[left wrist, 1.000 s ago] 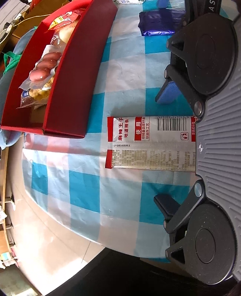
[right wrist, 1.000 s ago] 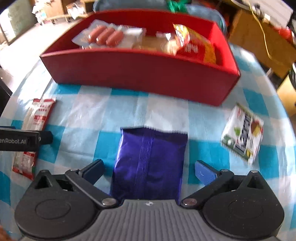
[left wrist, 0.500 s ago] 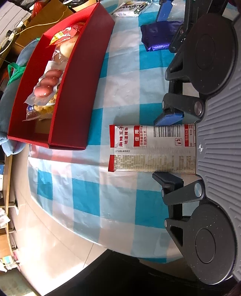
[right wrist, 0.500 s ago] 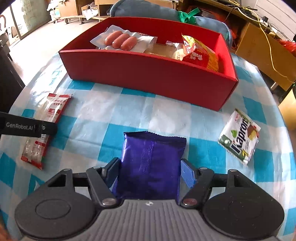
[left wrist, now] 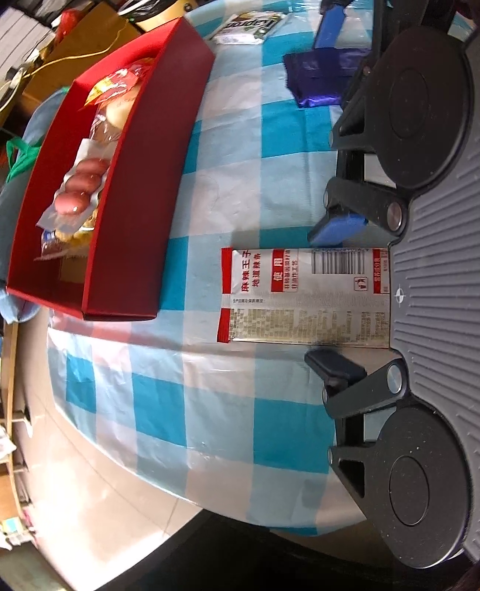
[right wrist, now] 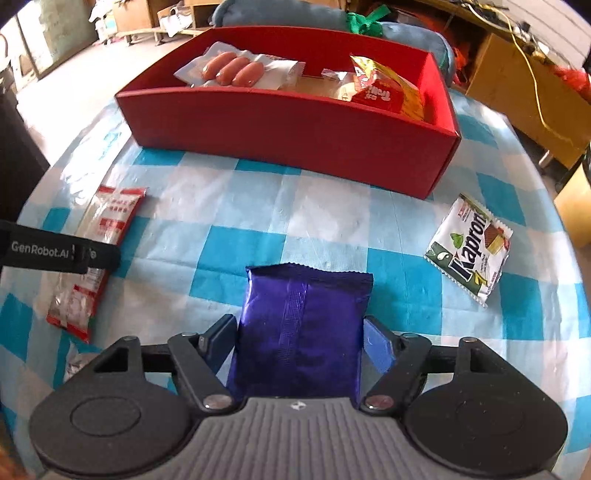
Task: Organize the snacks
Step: 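Lift and carry the strip bag and purple pouch with both grippers over the red box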
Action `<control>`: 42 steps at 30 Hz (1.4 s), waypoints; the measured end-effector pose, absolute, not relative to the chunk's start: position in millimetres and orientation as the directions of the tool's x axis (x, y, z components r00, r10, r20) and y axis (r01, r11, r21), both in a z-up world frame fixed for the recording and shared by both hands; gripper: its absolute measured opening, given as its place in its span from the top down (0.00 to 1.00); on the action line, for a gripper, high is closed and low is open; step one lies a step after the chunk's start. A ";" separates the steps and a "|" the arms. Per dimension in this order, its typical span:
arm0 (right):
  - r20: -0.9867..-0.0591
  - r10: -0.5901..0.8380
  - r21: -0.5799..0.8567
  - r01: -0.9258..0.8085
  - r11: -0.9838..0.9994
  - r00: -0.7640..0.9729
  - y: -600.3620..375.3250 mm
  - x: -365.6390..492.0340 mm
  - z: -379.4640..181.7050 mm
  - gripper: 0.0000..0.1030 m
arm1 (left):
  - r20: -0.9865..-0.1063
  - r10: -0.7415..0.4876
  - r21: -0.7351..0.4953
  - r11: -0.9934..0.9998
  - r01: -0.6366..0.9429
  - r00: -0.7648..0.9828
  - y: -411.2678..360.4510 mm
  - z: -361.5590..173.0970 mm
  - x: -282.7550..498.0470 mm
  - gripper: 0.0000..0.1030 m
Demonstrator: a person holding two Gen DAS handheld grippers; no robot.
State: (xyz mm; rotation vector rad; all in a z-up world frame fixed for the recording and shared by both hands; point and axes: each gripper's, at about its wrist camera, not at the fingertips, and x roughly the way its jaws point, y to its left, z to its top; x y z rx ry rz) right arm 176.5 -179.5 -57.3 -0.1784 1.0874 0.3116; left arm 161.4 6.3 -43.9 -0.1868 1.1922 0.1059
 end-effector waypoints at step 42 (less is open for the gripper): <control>-0.823 0.200 0.037 -0.301 0.953 0.532 -190.5 164.7 -14.5 0.37 | -0.876 -0.071 -0.125 0.989 -0.082 0.477 -22.3 -3.3 157.3 0.43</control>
